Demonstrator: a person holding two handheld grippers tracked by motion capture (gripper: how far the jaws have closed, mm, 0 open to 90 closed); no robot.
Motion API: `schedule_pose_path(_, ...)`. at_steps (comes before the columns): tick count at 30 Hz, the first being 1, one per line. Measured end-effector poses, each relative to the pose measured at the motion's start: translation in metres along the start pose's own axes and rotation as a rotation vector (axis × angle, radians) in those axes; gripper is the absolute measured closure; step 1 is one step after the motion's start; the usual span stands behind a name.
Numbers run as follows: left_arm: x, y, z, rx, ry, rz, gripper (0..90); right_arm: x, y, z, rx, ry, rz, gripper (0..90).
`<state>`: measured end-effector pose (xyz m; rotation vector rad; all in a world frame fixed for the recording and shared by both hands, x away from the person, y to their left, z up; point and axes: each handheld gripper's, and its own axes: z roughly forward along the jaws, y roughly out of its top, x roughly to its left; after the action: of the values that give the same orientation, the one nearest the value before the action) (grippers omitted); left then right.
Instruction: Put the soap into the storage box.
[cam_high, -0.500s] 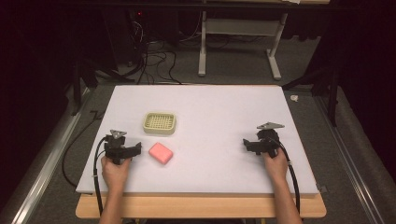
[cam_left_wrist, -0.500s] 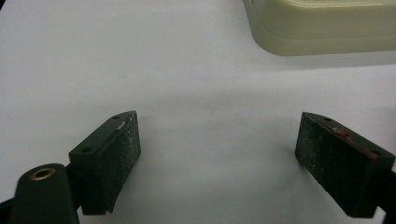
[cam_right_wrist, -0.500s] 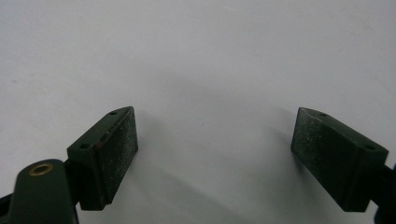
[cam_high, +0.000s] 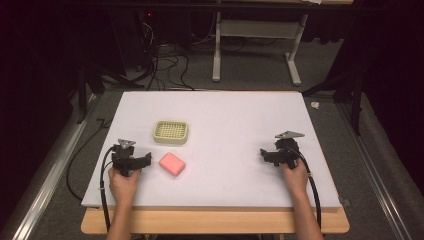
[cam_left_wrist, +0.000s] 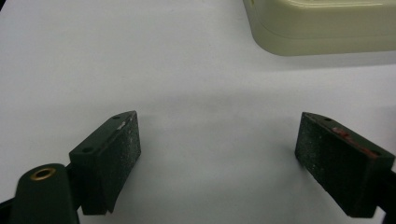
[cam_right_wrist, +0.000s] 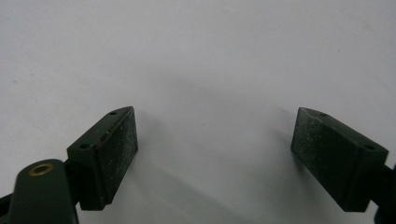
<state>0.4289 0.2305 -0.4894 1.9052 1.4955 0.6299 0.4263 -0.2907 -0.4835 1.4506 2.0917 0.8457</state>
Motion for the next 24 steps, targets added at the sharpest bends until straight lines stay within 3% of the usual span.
schedule_pose_path(24,0.0002,0.0008,0.0001,0.003,-0.001,-0.004,14.7,-0.0004,0.0,0.0001,0.001,0.0,-0.002,15.1)
